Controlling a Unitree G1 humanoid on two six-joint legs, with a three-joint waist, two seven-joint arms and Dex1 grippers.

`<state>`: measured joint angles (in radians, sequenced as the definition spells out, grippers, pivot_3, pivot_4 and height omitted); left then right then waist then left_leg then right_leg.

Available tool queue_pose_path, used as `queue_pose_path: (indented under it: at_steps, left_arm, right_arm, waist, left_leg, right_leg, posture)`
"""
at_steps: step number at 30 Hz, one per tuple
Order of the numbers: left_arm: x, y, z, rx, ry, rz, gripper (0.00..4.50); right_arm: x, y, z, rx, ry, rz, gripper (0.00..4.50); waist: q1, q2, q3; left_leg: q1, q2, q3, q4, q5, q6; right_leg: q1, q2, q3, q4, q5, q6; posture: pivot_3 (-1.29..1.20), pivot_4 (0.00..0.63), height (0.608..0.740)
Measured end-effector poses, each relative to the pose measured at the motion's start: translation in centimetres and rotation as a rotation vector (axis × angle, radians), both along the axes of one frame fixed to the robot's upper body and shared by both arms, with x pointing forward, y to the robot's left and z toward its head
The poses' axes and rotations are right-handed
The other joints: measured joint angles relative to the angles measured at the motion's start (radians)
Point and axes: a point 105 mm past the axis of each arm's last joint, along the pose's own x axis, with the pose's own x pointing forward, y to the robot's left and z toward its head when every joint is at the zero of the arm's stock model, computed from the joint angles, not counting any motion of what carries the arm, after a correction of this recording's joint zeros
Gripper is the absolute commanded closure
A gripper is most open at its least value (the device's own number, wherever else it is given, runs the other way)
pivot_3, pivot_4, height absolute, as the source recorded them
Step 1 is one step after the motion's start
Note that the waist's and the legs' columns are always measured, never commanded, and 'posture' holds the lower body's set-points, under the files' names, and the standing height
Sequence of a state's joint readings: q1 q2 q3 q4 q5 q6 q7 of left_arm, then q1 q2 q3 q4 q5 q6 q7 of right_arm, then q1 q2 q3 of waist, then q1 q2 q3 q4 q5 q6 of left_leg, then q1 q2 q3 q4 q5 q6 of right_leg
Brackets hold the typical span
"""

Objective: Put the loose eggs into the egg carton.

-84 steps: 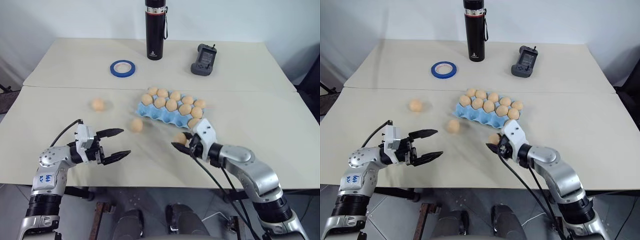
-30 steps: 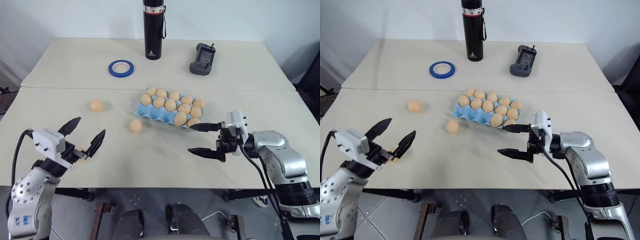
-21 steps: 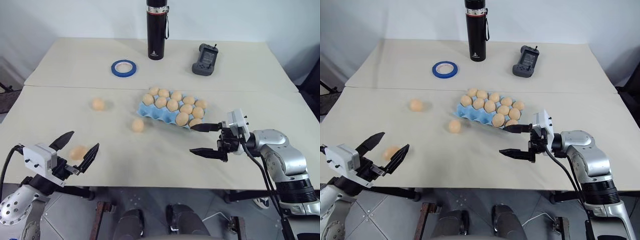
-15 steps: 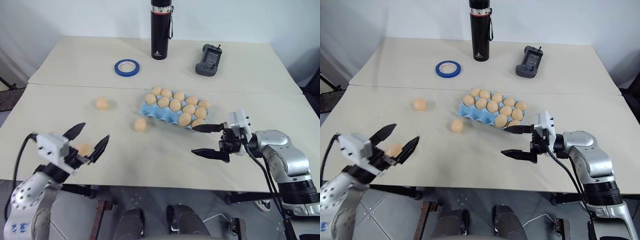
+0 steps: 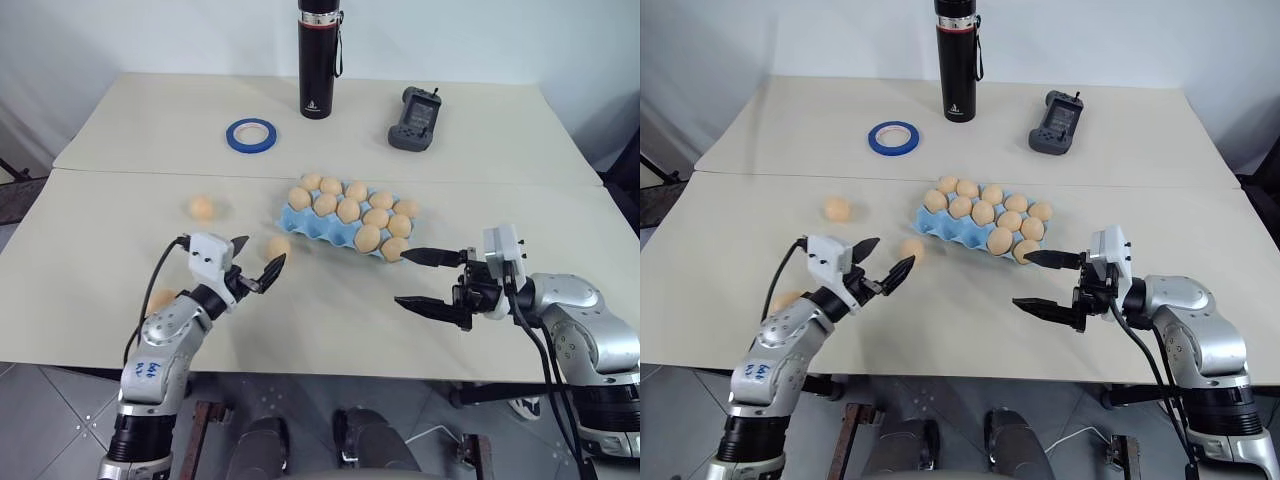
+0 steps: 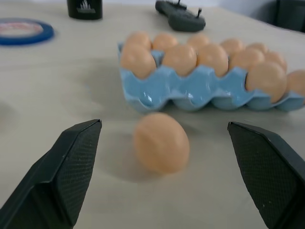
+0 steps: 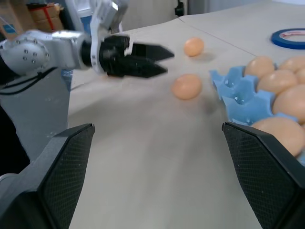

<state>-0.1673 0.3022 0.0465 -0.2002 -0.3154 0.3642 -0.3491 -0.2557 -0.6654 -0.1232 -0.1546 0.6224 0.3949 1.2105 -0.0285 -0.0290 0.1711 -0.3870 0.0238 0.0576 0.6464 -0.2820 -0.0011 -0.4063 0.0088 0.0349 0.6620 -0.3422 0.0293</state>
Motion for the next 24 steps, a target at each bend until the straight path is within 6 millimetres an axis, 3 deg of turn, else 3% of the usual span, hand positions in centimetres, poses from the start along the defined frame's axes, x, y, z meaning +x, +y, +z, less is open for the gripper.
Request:
queue_pose_path:
  at_steps: [10,13,19,21,24]
  left_arm:
    - [2.5,-1.0,-1.1,0.055,0.012,-0.008,0.0]
    - [2.8,-1.2,-1.9,0.075,0.044,-0.014,0.58]
    - [2.6,-1.9,-1.8,0.073,0.04,-0.031,2.42]
    - [2.6,-2.0,-1.6,0.074,0.032,-0.034,2.81]
    - [2.4,-2.2,-1.2,0.074,0.027,-0.039,3.0]
  right_arm:
    - [0.3,-0.1,-0.1,-0.004,0.0,-0.026,0.02]
    - [0.3,-0.1,-0.1,-0.006,-0.001,-0.028,0.0]
    - [0.4,-0.1,-0.1,-0.004,-0.003,-0.039,0.0]
    - [0.4,-0.2,-0.1,-0.002,-0.003,-0.045,0.0]
    - [0.4,-0.3,-0.3,0.018,-0.004,-0.055,0.0]
  waist:
    - [0.001,0.0,0.0]
    - [0.001,0.0,0.0]
    - [0.001,0.0,0.0]
    - [0.001,0.0,0.0]
    - [0.001,0.0,0.0]
  left_leg:
    - [0.0,0.0,0.0,0.0,0.0,0.0]
    - [0.0,0.0,0.0,0.0,0.0,0.0]
    - [0.0,0.0,0.0,0.001,0.0,0.0]
    - [0.0,0.0,0.0,0.001,0.0,0.0]
    - [0.0,0.0,0.0,0.001,0.0,0.0]
  right_leg:
    - [0.0,0.0,0.0,0.0,0.0,0.0]
    - [0.0,0.0,0.0,0.0,0.0,0.001]
    - [0.0,0.0,0.0,0.001,0.0,0.001]
    - [0.0,0.0,0.0,0.001,0.001,0.001]
    - [0.0,0.0,0.0,0.001,0.001,0.001]
  posture:
    - [0.0,0.15,0.74]
    - [0.0,0.15,0.74]
    - [0.0,0.15,0.74]
    - [0.0,0.15,0.74]
    - [0.0,0.15,0.74]
